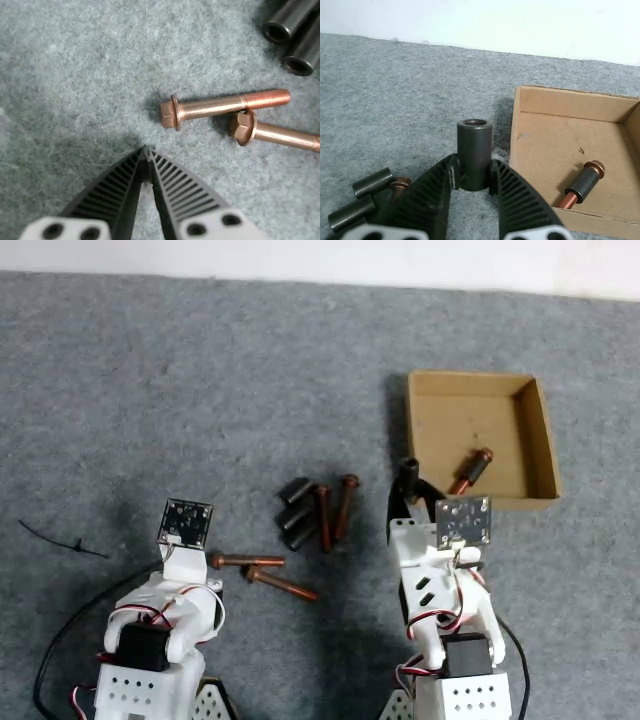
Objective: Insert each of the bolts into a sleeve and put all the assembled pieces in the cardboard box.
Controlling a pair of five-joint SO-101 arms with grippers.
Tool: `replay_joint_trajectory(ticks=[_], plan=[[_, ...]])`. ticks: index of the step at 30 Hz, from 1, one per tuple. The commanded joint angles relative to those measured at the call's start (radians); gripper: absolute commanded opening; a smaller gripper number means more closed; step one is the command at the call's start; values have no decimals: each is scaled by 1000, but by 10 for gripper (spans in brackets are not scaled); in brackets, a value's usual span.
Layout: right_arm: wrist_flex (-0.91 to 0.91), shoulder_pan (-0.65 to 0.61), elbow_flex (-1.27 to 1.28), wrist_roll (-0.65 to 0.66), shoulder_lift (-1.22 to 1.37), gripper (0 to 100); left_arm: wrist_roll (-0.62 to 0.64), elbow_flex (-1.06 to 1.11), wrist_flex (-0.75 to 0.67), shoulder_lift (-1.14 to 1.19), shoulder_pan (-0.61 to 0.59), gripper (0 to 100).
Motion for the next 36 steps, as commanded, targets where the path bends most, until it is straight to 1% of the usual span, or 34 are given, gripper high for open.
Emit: replay_joint_trajectory(ticks=[1, 16, 18, 20, 24, 25, 27, 29, 31, 33, 36], plan=[[-39, 7, 45, 11, -19, 5, -3, 19, 3, -13, -13, 6], [-39, 7, 45, 11, -19, 5, -6, 19, 5, -15, -19, 7], [-39, 7, 45, 11, -19, 5, -5, 19, -12, -18, -73, 7], [-38, 10, 45, 11, -19, 5, -8, 19, -109, -18, -186, 7], [-33, 8, 45, 11, -19, 5, -8, -25, -367, -18, -460, 5], [-30, 8, 42, 11, -19, 5, -11, -50, -402, -18, -509, 7], [16, 8, 39, 11, -19, 5, -54, -119, -439, -18, -565, 7], [50, 8, 33, 11, -19, 5, -92, -202, -440, -15, -556, 7], [48, 7, 10, 11, -19, 5, -133, -283, -417, -13, -492, 7], [48, 7, 2, 11, -19, 5, -175, -338, -374, -13, -410, 7], [50, 7, 4, 11, -21, 5, -190, -352, -321, -12, -255, 5]])
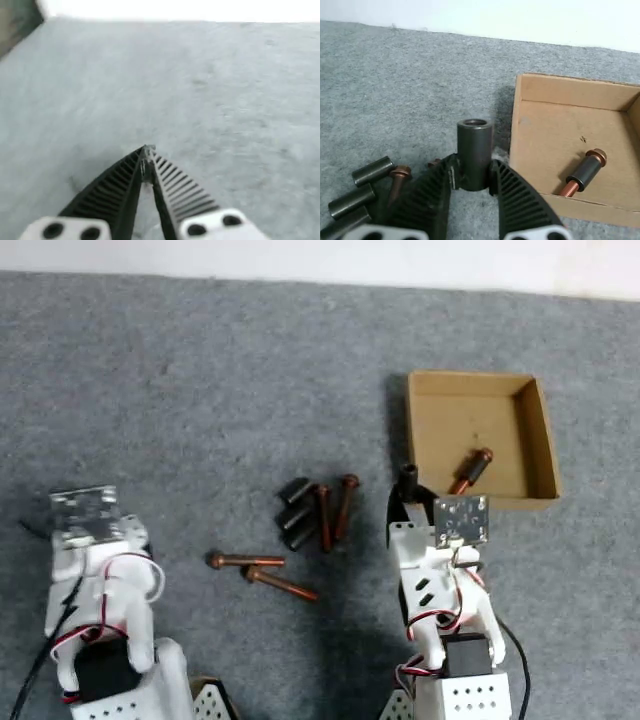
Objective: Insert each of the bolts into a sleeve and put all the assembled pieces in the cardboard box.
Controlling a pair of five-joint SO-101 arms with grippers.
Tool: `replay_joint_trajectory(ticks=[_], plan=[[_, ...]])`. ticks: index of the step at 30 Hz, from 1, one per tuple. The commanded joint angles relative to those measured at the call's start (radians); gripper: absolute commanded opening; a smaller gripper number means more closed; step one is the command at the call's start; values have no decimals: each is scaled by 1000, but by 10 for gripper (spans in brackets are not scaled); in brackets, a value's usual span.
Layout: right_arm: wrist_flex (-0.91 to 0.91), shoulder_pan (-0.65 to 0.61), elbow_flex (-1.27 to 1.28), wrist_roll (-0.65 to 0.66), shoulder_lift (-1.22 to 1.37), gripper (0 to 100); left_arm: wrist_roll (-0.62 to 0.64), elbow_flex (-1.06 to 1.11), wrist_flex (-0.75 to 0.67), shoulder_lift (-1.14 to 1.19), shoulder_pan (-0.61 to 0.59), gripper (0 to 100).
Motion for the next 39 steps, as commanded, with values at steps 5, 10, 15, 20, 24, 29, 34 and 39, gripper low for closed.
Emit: replay_joint_trajectory(ticks=[5, 10, 15, 20, 24, 29, 34, 39], plan=[[2, 2, 5, 11, -21, 5, -28, 4, 91, -7, 254, 5], [1, -28, 5, 11, -21, 5, -144, 114, 95, -5, 255, 7], [1, -30, 7, 11, -21, 5, -193, 107, 126, 79, 255, 7], [1, -30, 7, 11, -21, 5, -166, -104, 123, 420, 254, 7], [-1, -30, 7, 11, -21, 5, -83, -277, 129, 737, 257, 7], [-25, -30, 16, 11, -19, 5, -81, -371, 173, 1026, 266, 7], [-96, -27, 71, 11, -19, 5, -84, -372, 178, 1064, 266, 6], [-96, -27, 71, 11, -19, 5, -140, -377, 184, 995, 305, 5]])
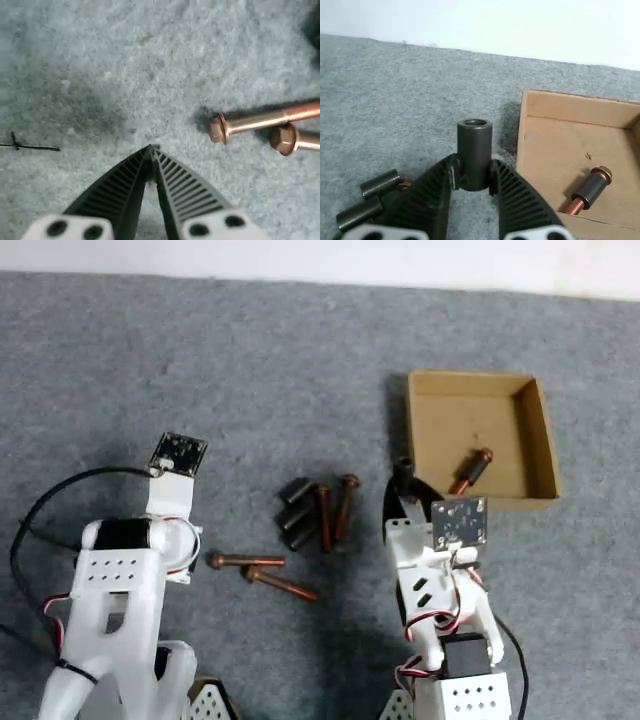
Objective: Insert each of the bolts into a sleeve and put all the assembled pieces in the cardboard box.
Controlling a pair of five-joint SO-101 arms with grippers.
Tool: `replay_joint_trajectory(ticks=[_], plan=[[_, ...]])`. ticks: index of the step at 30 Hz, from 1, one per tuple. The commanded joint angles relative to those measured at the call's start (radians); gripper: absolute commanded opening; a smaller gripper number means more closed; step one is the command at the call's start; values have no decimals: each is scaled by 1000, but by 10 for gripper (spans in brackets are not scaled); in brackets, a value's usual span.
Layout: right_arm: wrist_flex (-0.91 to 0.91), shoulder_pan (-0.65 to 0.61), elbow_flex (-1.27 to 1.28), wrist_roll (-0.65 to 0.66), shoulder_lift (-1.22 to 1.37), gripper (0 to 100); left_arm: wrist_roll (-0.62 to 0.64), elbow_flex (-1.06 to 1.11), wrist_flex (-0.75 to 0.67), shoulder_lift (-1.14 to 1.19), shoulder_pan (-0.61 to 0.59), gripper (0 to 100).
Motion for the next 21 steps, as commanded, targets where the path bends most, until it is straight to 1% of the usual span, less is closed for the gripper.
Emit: replay_joint_trajectory(ticks=[1, 3, 5, 7, 11, 13, 16, 19, 21], plan=[[-33, -1, 70, 11, -19, 5, -130, -51, 28, -81, 82, 7], [-33, -1, 70, 11, -19, 5, -325, -48, 78, -114, 165, 7], [-33, -1, 70, 11, -19, 5, -483, -48, 130, -143, 240, 7], [-33, -1, 70, 11, -19, 5, -592, -50, 144, -166, 274, 7], [-33, -1, 70, 11, -19, 5, -744, -54, 144, -171, 278, 7], [-33, -1, 70, 12, -19, 5, -787, -51, 150, -170, 278, 7], [-35, -2, 70, 58, -19, 5, -799, -50, 152, -170, 278, 7], [-36, -4, 70, 61, -19, 5, -802, -50, 146, -170, 282, 8], [-36, -4, 70, 61, -19, 5, -836, -50, 152, -166, 298, 8]])
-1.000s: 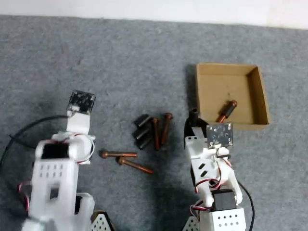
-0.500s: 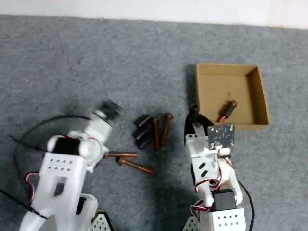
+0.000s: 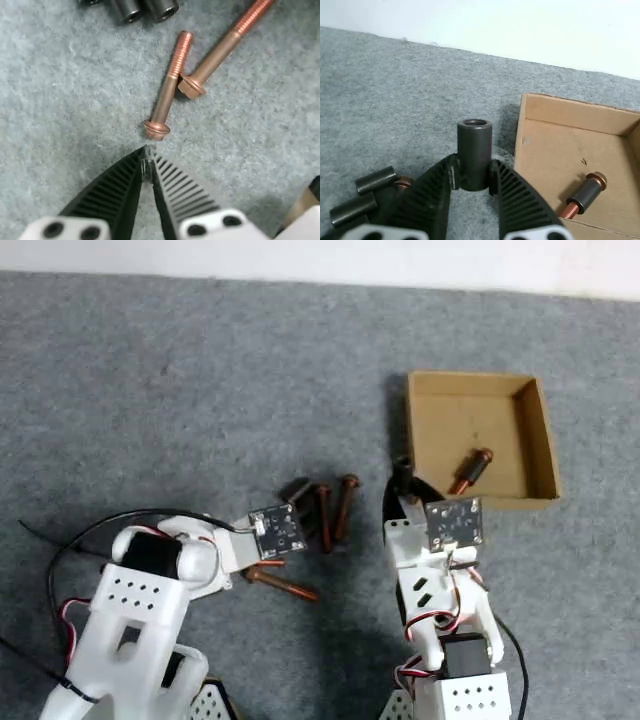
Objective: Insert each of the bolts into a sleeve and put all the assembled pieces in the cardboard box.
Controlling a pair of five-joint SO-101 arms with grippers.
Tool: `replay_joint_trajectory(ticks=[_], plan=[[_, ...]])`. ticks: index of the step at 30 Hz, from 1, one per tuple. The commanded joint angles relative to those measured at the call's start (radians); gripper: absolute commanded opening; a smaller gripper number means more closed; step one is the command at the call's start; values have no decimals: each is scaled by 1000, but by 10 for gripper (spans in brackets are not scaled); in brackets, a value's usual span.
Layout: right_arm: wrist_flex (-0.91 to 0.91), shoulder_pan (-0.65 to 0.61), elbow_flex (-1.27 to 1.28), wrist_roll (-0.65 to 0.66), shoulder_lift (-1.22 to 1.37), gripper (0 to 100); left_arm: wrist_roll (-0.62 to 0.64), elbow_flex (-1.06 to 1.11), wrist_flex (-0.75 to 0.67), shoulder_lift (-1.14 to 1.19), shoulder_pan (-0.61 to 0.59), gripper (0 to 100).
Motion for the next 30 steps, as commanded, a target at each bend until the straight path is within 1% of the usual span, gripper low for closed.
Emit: replay_joint_trajectory(ticks=[1, 4, 8, 13, 15, 18, 20, 23, 24, 30], plan=[[-33, -4, 70, 9, -19, 5, -46, -45, 5, -4, 39, 8], [-33, -4, 70, 11, -19, 5, -54, -51, -5, 82, 51, 8], [-33, -4, 71, 12, -19, 5, -89, -91, -61, 255, 44, 8], [-33, -4, 71, 12, -19, 5, -97, -166, -60, 407, 51, 8], [-33, -4, 71, 14, -19, 5, -100, -189, -60, 426, 51, 8], [-33, -4, 71, 14, -19, 5, -160, -197, -60, 429, 45, 17], [-35, -4, 71, 14, -19, 5, -180, -199, -60, 432, 42, 66], [-35, -4, 71, 14, -19, 5, -180, -197, -58, 437, 22, 175], [-35, -4, 71, 14, -19, 5, -183, -197, -58, 437, 15, 191], [-35, -4, 71, 14, -19, 5, -301, -197, -58, 437, -56, 143]])
